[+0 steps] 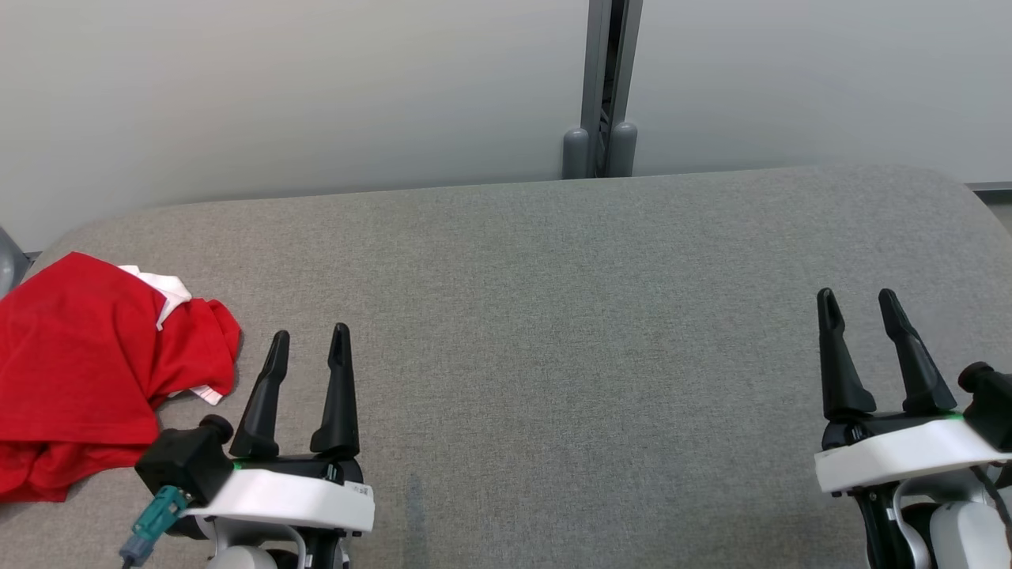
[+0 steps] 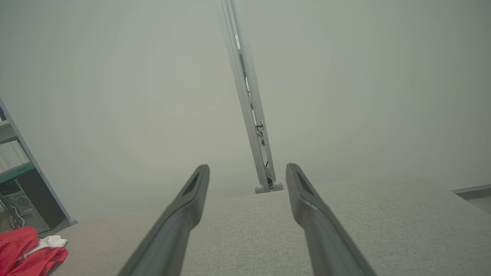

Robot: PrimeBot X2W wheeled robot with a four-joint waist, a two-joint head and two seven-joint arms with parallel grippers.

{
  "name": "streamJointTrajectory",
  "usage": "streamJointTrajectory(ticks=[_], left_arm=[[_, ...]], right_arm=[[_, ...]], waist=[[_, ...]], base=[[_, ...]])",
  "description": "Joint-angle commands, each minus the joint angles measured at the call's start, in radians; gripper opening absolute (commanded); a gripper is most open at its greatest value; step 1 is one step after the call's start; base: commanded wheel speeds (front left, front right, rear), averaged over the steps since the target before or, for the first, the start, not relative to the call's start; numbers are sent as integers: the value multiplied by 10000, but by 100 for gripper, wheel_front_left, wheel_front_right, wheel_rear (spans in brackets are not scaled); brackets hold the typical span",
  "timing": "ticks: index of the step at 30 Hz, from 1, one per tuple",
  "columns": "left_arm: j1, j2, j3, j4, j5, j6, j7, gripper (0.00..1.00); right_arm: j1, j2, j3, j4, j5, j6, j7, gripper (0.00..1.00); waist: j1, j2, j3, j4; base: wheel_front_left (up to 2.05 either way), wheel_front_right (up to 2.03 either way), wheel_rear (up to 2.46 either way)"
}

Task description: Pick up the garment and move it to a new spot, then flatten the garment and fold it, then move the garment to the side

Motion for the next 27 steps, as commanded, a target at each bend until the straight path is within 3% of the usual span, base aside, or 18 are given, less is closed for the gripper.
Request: streamJointTrajectory(ticks=[1,10,27], left_arm=[[-31,40,-41,-32,373,85,-68,100],[137,46,-389,257,1915,378,-214,100],[260,58,-470,351,3420,714,-415,100]], right_arm=[[29,-70,29,-1,-297,3,-124,100],[52,-93,237,308,-997,2,-453,100],[61,-124,628,364,-2100,2,-954,100]], waist=[[0,0,2,0],[0,0,21,5],[0,0,109,4]], base=[[0,0,0],[0,0,0],[0,0,0]])
